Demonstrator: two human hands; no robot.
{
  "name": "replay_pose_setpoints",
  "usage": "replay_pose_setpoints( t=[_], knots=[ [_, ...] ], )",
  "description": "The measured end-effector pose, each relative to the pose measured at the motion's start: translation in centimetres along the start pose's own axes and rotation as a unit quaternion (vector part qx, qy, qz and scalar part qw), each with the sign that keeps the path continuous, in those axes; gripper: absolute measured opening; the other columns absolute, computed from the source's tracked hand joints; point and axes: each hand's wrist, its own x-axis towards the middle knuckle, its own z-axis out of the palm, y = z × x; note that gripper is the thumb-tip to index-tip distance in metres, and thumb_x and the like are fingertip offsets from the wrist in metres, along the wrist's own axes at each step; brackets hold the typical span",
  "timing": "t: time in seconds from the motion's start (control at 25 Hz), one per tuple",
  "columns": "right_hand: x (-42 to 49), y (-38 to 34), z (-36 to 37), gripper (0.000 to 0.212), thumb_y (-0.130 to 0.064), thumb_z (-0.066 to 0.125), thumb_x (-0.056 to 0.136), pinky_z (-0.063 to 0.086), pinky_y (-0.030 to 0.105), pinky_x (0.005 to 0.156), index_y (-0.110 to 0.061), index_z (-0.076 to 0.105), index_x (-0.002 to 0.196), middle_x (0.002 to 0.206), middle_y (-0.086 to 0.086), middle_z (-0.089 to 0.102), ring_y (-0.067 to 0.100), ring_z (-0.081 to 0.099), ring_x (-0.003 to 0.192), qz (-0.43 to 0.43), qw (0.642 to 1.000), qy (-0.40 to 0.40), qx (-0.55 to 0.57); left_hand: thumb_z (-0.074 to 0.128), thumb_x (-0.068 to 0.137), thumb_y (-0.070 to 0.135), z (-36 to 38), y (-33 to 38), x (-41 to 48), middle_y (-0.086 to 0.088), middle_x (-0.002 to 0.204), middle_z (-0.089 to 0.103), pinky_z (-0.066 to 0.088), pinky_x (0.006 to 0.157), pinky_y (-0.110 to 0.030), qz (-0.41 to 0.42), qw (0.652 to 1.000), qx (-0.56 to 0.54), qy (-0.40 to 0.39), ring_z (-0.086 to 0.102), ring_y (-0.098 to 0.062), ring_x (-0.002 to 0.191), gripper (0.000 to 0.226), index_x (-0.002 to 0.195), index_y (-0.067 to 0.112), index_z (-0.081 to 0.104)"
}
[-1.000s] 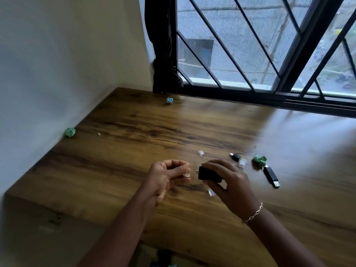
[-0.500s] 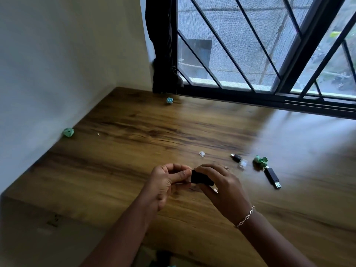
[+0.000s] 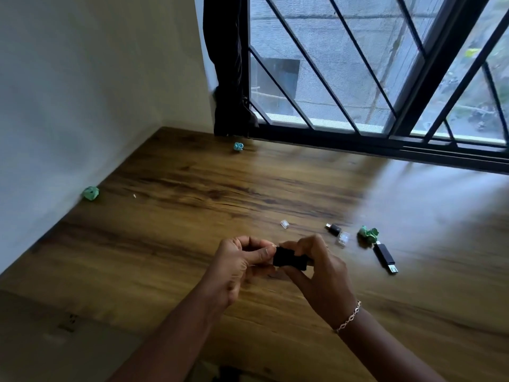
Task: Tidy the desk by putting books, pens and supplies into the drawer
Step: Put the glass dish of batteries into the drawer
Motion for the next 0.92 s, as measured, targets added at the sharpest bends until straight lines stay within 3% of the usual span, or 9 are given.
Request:
replay_pose_setpoints(
  t=[0.16, 0.28, 0.44, 0.52, 0.64, 0.8, 0.84, 0.92],
  knots=[
    [-0.1, 0.9, -0.2, 0.032, -0.034, 0.064, 0.072, 0.054, 0.027, 0.060, -0.027, 0.036, 0.087, 0.093, -0.011, 0.068, 0.006, 0.065, 0.074, 0.013, 1.000, -0.003, 0.024, 0.065, 0.076, -0.006, 0.3, 0.1, 0.3, -0.008, 0.066, 0.066, 0.054, 0.050, -0.026, -0.018, 1.000, 0.019, -0.007, 0.065, -0.012, 0.054, 0.007, 0.081, -0.004, 0.061],
    [0.1, 0.7, -0.4, 0.030, -0.037, 0.060, 0.074, 0.057, 0.034, 0.063, -0.030, 0.039, 0.093, 0.096, -0.011, 0.067, 0.011, 0.067, 0.078, 0.039, 0.997, -0.043, 0.044, 0.065, 0.076, -0.006, 0.4, 0.5, 0.4, -0.012, 0.073, 0.065, 0.055, 0.051, -0.030, -0.037, 0.998, 0.031, -0.027, 0.067, -0.018, 0.059, 0.011, 0.082, -0.001, 0.057],
    [1.1, 1.8, -1.2, 0.050, -0.062, 0.053, 0.076, 0.052, 0.027, 0.084, -0.035, 0.042, 0.117, 0.115, -0.010, 0.060, 0.010, 0.061, 0.101, 0.070, 0.987, -0.139, 0.029, 0.062, 0.077, -0.009, 0.6, 0.2, 0.7, -0.018, 0.080, 0.062, 0.052, 0.042, -0.026, -0.063, 0.998, 0.005, 0.022, 0.068, -0.024, 0.060, 0.015, 0.079, 0.001, 0.051],
    [2.2, 4.6, -2.1, 0.045, -0.045, 0.054, 0.087, 0.050, 0.030, 0.087, -0.023, 0.047, 0.126, 0.126, -0.003, 0.056, 0.017, 0.059, 0.108, 0.113, 0.982, -0.116, -0.095, 0.061, 0.079, -0.011, 0.3, 0.4, 1.1, -0.020, 0.087, 0.060, 0.053, 0.042, -0.027, -0.071, 0.996, -0.016, 0.047, 0.065, -0.029, 0.068, 0.015, 0.078, 0.000, 0.051],
    [3.1, 8.4, -2.8, 0.032, -0.018, 0.050, 0.092, 0.046, 0.035, 0.087, -0.012, 0.051, 0.124, 0.134, 0.008, 0.048, 0.030, 0.055, 0.112, 0.180, 0.928, -0.171, -0.276, 0.060, 0.079, -0.011, 0.0, 0.6, 1.5, -0.018, 0.082, 0.059, 0.057, 0.046, -0.031, -0.065, 0.996, -0.016, 0.062, 0.065, -0.023, 0.060, 0.015, 0.076, 0.000, 0.051],
    [2.7, 10.1, -2.4, 0.014, -0.015, 0.050, 0.090, 0.047, 0.036, 0.070, -0.008, 0.058, 0.100, 0.109, 0.012, 0.059, 0.033, 0.060, 0.095, 0.173, 0.911, -0.200, -0.316, 0.060, 0.079, -0.012, 0.1, 0.3, 1.9, -0.018, 0.081, 0.060, 0.057, 0.046, -0.031, -0.066, 0.995, -0.032, 0.072, 0.063, -0.029, 0.067, 0.013, 0.078, -0.002, 0.052],
    [2.5, 10.1, -2.4, 0.009, -0.013, 0.057, 0.085, 0.047, 0.036, 0.063, -0.009, 0.059, 0.093, 0.100, 0.011, 0.061, 0.034, 0.062, 0.086, 0.164, 0.911, -0.193, -0.326, 0.060, 0.079, -0.012, 0.1, 0.3, 2.0, -0.019, 0.082, 0.060, 0.056, 0.045, -0.030, -0.068, 0.994, -0.036, 0.075, 0.063, -0.030, 0.069, 0.013, 0.078, -0.002, 0.052],
    [2.2, 10.1, -2.6, 0.022, -0.013, 0.080, 0.062, 0.046, 0.031, 0.045, -0.013, 0.062, 0.075, 0.076, 0.006, 0.065, 0.030, 0.063, 0.061, 0.143, 0.906, -0.177, -0.358, 0.060, 0.078, -0.012, 0.2, 0.2, 2.2, -0.020, 0.082, 0.062, 0.055, 0.043, -0.028, -0.068, 0.994, -0.041, 0.080, 0.064, -0.029, 0.065, 0.012, 0.079, -0.002, 0.053]
  ],
)
